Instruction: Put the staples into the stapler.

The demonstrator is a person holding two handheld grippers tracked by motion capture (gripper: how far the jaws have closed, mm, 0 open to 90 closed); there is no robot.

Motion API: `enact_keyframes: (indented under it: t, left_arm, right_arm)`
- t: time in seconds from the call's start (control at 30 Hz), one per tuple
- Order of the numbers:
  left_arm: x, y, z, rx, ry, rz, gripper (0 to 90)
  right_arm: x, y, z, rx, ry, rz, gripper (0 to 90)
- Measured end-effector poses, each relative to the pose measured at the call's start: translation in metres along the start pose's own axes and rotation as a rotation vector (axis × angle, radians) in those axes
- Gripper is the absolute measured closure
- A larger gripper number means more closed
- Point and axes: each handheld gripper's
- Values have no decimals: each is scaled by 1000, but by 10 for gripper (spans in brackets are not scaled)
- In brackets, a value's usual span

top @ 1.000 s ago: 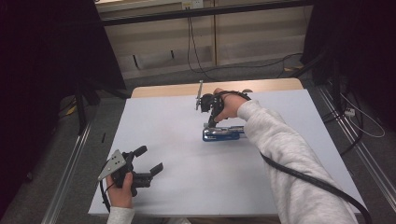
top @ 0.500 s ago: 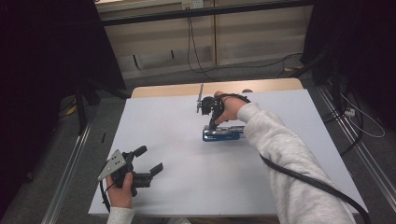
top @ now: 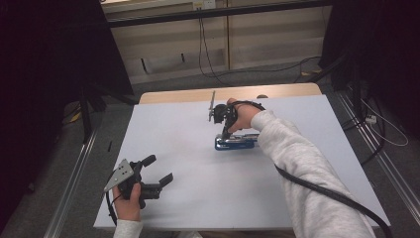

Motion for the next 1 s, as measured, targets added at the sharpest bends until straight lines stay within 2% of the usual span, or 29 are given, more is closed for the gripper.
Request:
enact_keyframes:
  t: [0.5, 0.53, 0.57, 0.6, 0.77, 0.8, 0.83, 1.0]
  left_arm:
    - [0, 0, 0, 8, -3, -3, 37]
    - [0, 0, 0, 8, 0, -4, 36]
    - [0, 0, 0, 8, 0, -4, 36]
    - [0, 0, -1, 8, 4, -2, 36]
    - [0, 1, -2, 14, 7, 0, 36]
    - [0, 1, -3, 14, 10, 3, 36]
    - [0, 0, -4, 25, 12, 0, 36]
    - [-2, 0, -9, 38, 22, -3, 36]
  right_arm:
    - [0, -1, -4, 3, 8, 0, 786]
    - [0, 0, -4, -2, 4, -10, 746]
    - [0, 0, -4, -2, 4, -10, 746]
    - [0, 2, -3, -24, 4, -22, 715]
    - [2, 8, 1, -51, 21, -38, 652]
    - [2, 9, 2, -65, 19, -50, 645]
    - [3, 14, 6, -117, 24, -63, 604]
    - [7, 28, 16, -173, 43, -127, 488]
Point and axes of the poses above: each handheld gripper's, and its own axes: z roughly backward along the jaws, y roughly out of its underside, x roughly to its left, and after that the axes turned 1 degree about -x, right-handed
